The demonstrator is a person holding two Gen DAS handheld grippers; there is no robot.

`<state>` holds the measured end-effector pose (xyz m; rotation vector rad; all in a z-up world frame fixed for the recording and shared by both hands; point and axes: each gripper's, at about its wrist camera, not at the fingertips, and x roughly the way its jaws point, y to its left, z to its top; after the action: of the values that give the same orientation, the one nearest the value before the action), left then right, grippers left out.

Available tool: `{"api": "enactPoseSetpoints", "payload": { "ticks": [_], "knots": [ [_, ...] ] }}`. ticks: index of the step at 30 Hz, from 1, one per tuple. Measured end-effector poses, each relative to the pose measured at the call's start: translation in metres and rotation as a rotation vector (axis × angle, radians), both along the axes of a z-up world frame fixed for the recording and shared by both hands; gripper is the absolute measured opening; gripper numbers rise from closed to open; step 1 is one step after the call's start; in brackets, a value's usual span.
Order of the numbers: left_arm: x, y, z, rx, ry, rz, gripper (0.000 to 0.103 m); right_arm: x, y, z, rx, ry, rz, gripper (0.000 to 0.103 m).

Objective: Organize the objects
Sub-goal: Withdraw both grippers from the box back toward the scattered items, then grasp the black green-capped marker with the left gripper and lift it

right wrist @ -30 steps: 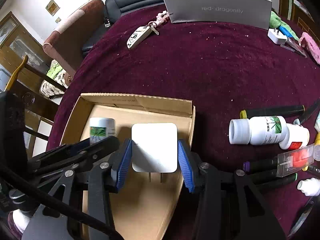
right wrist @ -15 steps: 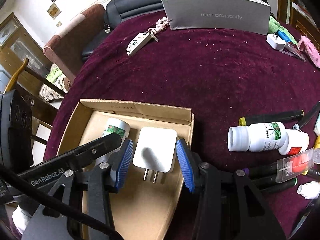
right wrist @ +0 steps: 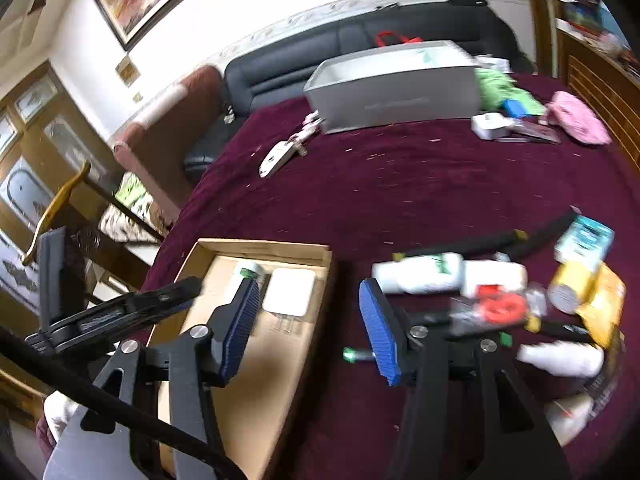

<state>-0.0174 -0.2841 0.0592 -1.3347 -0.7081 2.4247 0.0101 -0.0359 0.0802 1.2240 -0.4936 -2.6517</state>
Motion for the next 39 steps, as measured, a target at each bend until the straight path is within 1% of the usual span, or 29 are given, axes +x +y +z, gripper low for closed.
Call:
{"api": "enactPoseSetpoints", "payload": {
  "ticks": [3, 5, 7, 10, 12, 15, 17, 18, 20, 21, 23, 26, 28, 29, 30, 31, 33, 34, 35, 38, 39],
  "knots": [
    [0.009, 0.026, 0.011, -0.005, 0.023, -0.067, 0.05, 0.024, 0.031, 0.002, 0.0, 0.015, -0.054, 0.052],
    [0.011, 0.046, 0.014, -0.014, 0.033, -0.11, 0.05, 0.04, 0.054, 0.0, -0.001, 0.017, -0.101, 0.055],
    [0.011, 0.07, 0.015, -0.024, 0.039, -0.161, 0.05, 0.053, 0.075, -0.005, -0.018, 0.011, -0.14, 0.056],
    [0.011, 0.112, 0.007, -0.074, 0.034, -0.246, 0.05, 0.07, 0.102, -0.014, -0.043, 0.0, -0.185, 0.056],
    [0.006, 0.142, -0.005, -0.131, 0.016, -0.314, 0.05, 0.079, 0.117, -0.02, -0.063, -0.005, -0.205, 0.056],
    [-0.001, 0.17, -0.022, -0.225, -0.011, -0.331, 0.05, 0.091, 0.137, -0.028, -0.095, -0.005, -0.225, 0.056],
    [-0.007, 0.178, -0.032, -0.269, -0.029, -0.305, 0.05, 0.097, 0.147, -0.03, -0.111, 0.002, -0.233, 0.056],
    [-0.011, 0.181, -0.037, -0.276, -0.045, -0.29, 0.05, 0.099, 0.15, -0.031, -0.119, 0.006, -0.234, 0.056],
    [-0.014, 0.182, -0.047, -0.26, -0.089, -0.279, 0.05, 0.103, 0.158, -0.032, -0.138, 0.014, -0.237, 0.056],
    [-0.013, 0.182, -0.048, -0.257, -0.079, -0.265, 0.05, 0.105, 0.16, -0.033, -0.147, 0.016, -0.236, 0.056],
    [-0.011, 0.185, -0.05, -0.231, -0.104, -0.302, 0.05, 0.105, 0.165, -0.035, -0.162, 0.017, -0.234, 0.056],
    [0.001, 0.193, -0.047, -0.24, -0.107, -0.362, 0.051, 0.107, 0.171, -0.04, -0.177, 0.014, -0.231, 0.056],
    [0.012, 0.2, -0.052, -0.125, -0.165, -0.458, 0.051, 0.107, 0.174, -0.044, -0.192, 0.011, -0.232, 0.056],
    [0.021, 0.206, -0.056, -0.107, -0.19, -0.502, 0.051, 0.108, 0.175, -0.046, -0.199, 0.008, -0.232, 0.056],
    [0.026, 0.211, -0.055, -0.138, -0.181, -0.519, 0.051, 0.108, 0.176, -0.048, -0.202, 0.006, -0.232, 0.056],
    [0.032, 0.216, -0.054, -0.195, -0.155, -0.532, 0.051, 0.108, 0.177, -0.05, -0.204, 0.003, -0.232, 0.056],
    [0.041, 0.225, -0.047, -0.323, -0.069, -0.53, 0.051, 0.11, 0.179, -0.053, -0.209, -0.003, -0.233, 0.056],
    [0.043, 0.227, -0.042, -0.35, -0.03, -0.53, 0.051, 0.112, 0.18, -0.054, -0.207, -0.005, -0.236, 0.056],
    [0.045, 0.229, -0.038, -0.361, -0.003, -0.534, 0.051, 0.113, 0.182, -0.054, -0.204, -0.006, -0.238, 0.056],
    [0.044, 0.237, -0.033, -0.349, 0.005, -0.542, 0.051, 0.116, 0.188, -0.055, -0.203, -0.009, -0.253, 0.056],
    [0.045, 0.243, -0.034, -0.357, 0.009, -0.551, 0.051, 0.116, 0.19, -0.056, -0.205, -0.008, -0.257, 0.056]
  ]
}}
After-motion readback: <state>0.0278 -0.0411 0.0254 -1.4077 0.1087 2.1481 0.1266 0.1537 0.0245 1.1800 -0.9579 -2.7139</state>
